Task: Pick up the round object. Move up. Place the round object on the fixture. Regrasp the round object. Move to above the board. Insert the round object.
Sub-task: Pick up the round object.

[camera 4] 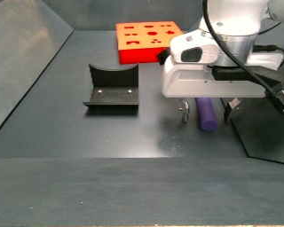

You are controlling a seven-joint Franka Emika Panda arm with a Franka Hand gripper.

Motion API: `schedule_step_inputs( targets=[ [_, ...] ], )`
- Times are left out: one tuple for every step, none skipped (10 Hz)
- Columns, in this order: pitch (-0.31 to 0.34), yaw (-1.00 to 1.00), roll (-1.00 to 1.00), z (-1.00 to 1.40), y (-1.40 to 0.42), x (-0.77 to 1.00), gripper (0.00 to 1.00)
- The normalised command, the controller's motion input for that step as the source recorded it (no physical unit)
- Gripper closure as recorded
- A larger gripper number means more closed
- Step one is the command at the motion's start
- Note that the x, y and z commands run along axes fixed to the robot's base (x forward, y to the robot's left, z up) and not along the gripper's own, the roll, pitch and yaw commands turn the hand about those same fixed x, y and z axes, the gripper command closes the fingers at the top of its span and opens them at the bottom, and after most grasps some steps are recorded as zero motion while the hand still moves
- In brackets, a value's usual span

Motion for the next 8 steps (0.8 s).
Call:
schedule_step_inputs(
  targets=[
    [0.0, 0.0, 0.0, 0.0, 0.0, 0.0, 1.0],
    [0.0, 0.0, 0.0, 0.0, 0.0, 0.0, 1.0],
    [0.0, 0.0, 0.0, 0.0, 0.0, 0.0, 1.0],
    [0.0, 0.0, 0.0, 0.0, 0.0, 0.0, 1.0],
    [0.0, 0.0, 0.0, 0.0, 0.0, 0.0, 1.0],
    [0.0, 0.0, 0.0, 0.0, 0.0, 0.0, 1.0],
    [0.0, 0.0, 0.0, 0.0, 0.0, 0.0, 1.0],
    [0.0, 0.0, 0.0, 0.0, 0.0, 0.0, 1.0]
  ],
)
